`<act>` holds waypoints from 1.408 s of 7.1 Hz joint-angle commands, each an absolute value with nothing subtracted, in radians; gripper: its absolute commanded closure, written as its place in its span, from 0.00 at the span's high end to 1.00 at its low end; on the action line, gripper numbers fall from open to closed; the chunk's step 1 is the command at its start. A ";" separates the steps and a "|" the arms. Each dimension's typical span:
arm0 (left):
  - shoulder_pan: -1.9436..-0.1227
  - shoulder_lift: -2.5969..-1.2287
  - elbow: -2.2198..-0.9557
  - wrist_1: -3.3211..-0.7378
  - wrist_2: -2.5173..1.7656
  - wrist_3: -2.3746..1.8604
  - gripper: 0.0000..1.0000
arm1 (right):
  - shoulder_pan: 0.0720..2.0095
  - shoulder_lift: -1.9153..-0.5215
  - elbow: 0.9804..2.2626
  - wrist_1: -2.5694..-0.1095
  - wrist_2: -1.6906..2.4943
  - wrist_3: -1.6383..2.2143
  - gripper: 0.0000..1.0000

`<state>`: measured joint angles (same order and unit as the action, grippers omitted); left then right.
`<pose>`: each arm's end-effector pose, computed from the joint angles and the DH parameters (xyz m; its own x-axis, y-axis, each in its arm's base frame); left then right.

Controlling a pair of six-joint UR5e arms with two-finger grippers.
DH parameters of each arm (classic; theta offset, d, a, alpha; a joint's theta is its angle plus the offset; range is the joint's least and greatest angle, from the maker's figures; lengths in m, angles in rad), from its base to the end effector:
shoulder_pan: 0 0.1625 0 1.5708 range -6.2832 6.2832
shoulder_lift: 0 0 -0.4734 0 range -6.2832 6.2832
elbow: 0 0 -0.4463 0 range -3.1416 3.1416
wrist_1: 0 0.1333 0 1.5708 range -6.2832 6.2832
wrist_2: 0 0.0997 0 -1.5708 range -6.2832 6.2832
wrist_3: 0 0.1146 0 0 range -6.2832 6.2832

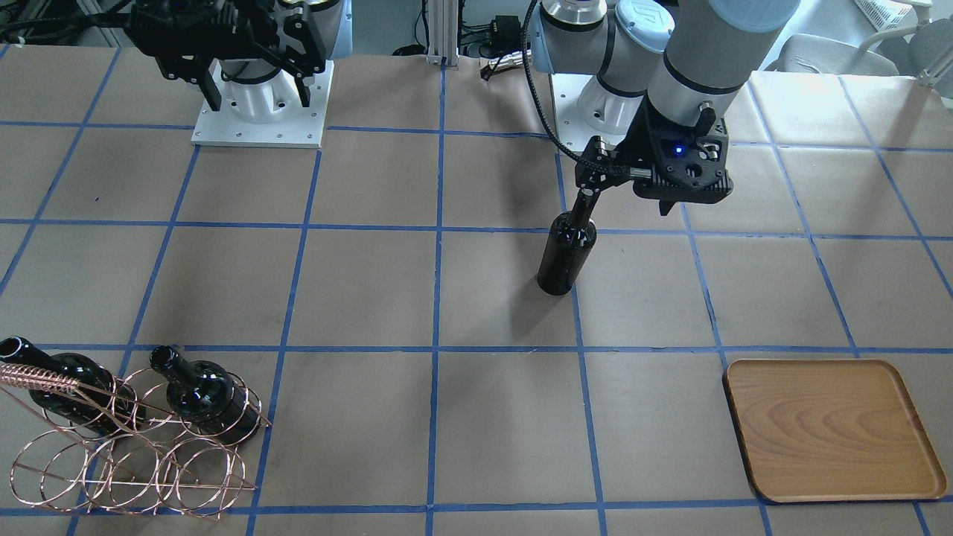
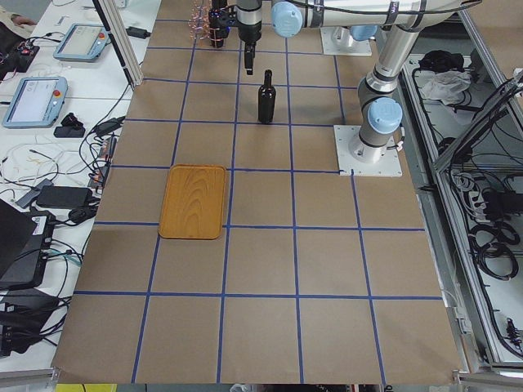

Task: Take wine from basket and place on tray
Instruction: 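Move the left gripper over the standing bottle and grasp its neck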

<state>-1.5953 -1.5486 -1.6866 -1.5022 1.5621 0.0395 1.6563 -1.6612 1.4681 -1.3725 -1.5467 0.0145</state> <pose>-0.1473 -0.5272 0.4770 -0.9979 0.0637 0.0097 0.0639 0.9976 0.0246 0.1778 -0.4809 0.6045 -0.9972 -0.0708 -0.0240 -0.0709 0.9975 0.0055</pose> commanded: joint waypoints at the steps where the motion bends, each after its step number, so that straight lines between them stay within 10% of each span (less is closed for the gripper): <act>1: -1.609 -1.514 -1.762 -1.500 1.566 0.035 1.00 | 1.629 -1.707 1.540 -1.416 -1.546 0.020 1.00; 10: -1.609 -1.545 -1.842 -1.434 1.559 -0.050 0.87 | 1.615 -1.619 1.441 -1.554 -1.552 0.032 1.00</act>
<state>-1.6091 -1.5401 -1.8418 -1.4330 1.5588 -0.0288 1.6169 -1.6534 1.4925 -1.5636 -1.5465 0.0322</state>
